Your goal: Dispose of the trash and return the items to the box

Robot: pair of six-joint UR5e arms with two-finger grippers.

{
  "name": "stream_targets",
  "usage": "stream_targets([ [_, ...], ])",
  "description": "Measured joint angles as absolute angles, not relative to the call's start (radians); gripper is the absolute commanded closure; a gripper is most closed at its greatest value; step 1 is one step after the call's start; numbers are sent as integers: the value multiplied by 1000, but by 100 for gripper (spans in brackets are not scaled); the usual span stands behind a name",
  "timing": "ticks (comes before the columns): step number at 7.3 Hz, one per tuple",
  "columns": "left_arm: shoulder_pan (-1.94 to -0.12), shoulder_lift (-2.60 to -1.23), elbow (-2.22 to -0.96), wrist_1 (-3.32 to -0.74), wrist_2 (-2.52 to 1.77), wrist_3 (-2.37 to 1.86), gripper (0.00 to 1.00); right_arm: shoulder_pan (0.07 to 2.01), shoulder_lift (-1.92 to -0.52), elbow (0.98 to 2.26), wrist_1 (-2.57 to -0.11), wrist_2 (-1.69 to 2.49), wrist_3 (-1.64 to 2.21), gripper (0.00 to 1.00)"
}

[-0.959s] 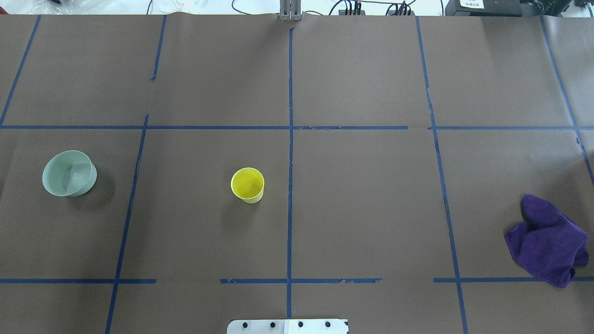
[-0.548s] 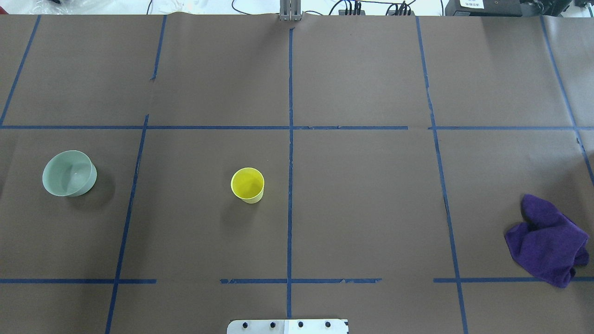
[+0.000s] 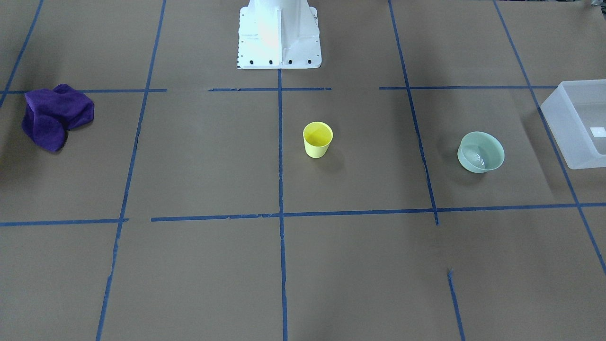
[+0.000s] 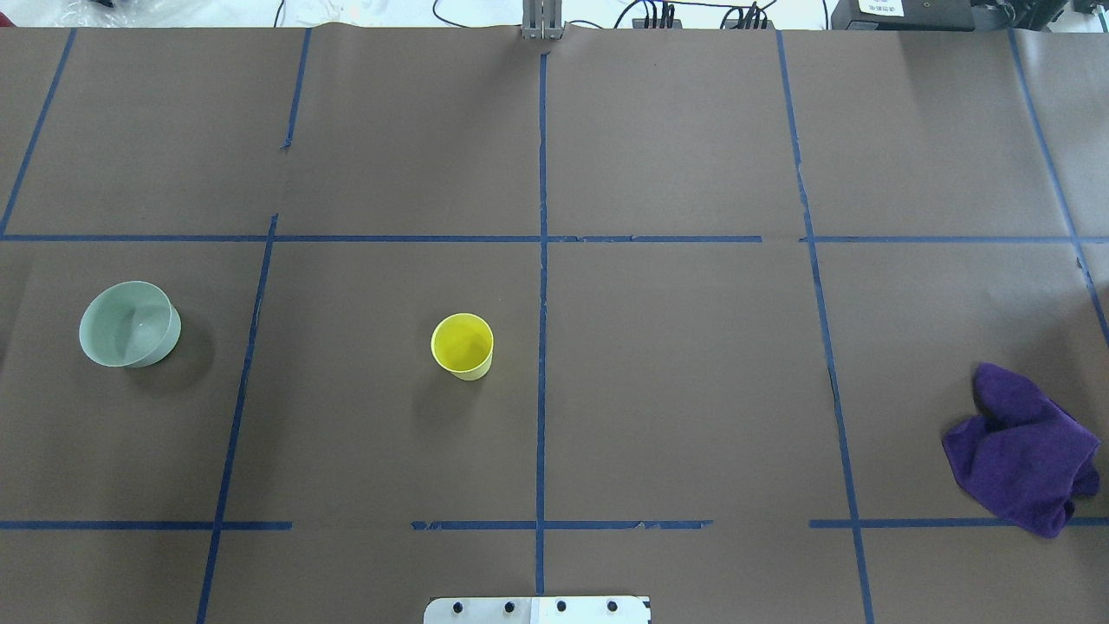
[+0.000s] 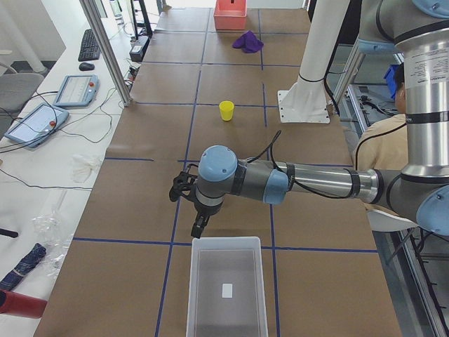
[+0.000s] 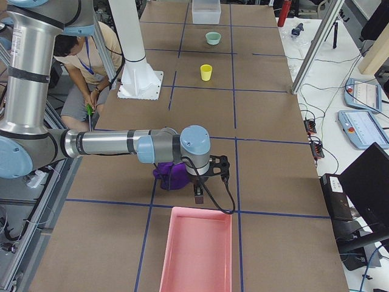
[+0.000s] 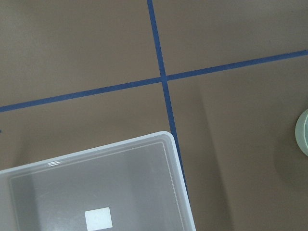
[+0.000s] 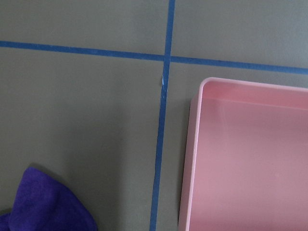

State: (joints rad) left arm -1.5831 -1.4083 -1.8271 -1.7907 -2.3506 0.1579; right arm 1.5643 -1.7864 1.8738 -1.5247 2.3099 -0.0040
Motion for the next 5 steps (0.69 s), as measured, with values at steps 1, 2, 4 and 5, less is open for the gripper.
stream_targets([
  [1, -1542, -1434, -1819, -1856, -2347, 154, 0, 1564, -1776, 1873, -1454, 2308, -1, 0],
  [2, -1519, -1479, -1808, -1892, -2346, 151, 0, 1563, -1771, 1869, -1379, 2307, 4, 0],
  [4, -1503, -1558, -1799, -1982, -2349, 82, 0, 1562, -1758, 1865, -1314, 2332, 72, 0],
  [5, -1492, -1573, -1800, -2098, -2348, -59, 0, 1562, -1749, 1866, -1305, 2354, 123, 0],
])
